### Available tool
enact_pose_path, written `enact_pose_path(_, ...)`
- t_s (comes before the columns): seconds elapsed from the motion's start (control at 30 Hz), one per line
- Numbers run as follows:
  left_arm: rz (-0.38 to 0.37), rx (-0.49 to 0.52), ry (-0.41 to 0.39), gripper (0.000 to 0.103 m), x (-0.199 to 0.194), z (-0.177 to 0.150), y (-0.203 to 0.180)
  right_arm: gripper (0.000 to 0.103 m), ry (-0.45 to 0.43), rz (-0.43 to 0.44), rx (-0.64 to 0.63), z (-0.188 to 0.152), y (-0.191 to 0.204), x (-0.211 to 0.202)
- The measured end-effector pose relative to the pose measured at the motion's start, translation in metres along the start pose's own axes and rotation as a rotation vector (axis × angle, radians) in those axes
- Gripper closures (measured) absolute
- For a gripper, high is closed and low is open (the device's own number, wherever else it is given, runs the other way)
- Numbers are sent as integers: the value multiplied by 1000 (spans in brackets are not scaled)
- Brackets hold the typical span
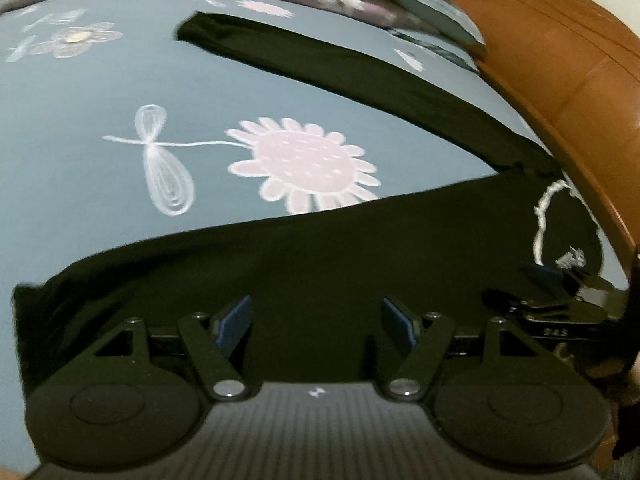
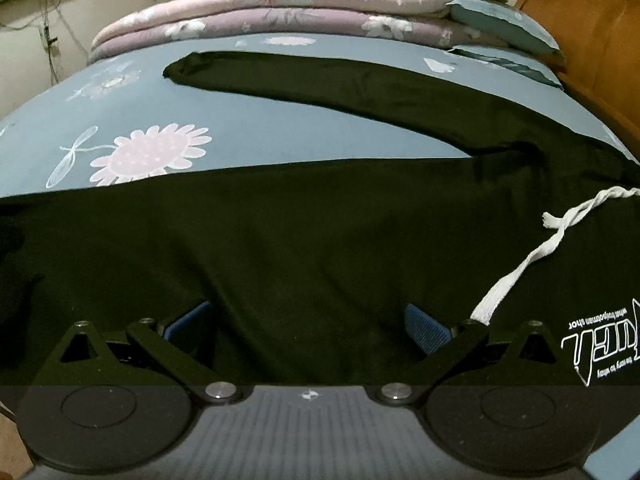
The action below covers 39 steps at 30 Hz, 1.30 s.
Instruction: Fold clothes
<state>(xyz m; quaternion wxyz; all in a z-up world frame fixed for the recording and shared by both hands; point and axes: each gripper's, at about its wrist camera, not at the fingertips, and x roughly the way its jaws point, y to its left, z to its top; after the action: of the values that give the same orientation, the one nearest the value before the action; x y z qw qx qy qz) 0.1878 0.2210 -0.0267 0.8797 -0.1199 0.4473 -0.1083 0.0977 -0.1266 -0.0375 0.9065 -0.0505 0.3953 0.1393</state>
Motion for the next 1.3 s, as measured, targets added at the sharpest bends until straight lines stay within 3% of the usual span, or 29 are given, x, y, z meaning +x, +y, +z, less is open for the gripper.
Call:
enact_pose_path(0.4, -28, 18, 35, 30, 4, 34, 6, 0, 140, -35, 25, 29, 6, -2)
enact_pose_path(0.53, -34, 38, 51, 30, 16, 55, -1, 0, 65, -28, 49, 40, -6, -28)
enact_pose_path(0.73, -77, 86, 26, 30, 33, 82, -48, 0, -48, -99, 97, 51, -64, -58)
enact_pose_path(0.93, 9, 55, 25, 29, 33, 86, -79, 0, -127, -97, 99, 74, -136, -47)
enact_pose_path(1.13, 139, -34, 31, 29, 29, 81, -89, 0, -181, -17, 117, 113, -192, 1)
enact_pose_path(1.3, 206, -73, 28, 29, 26, 74, -102, 0, -141, 85, 176, 140, -221, 59)
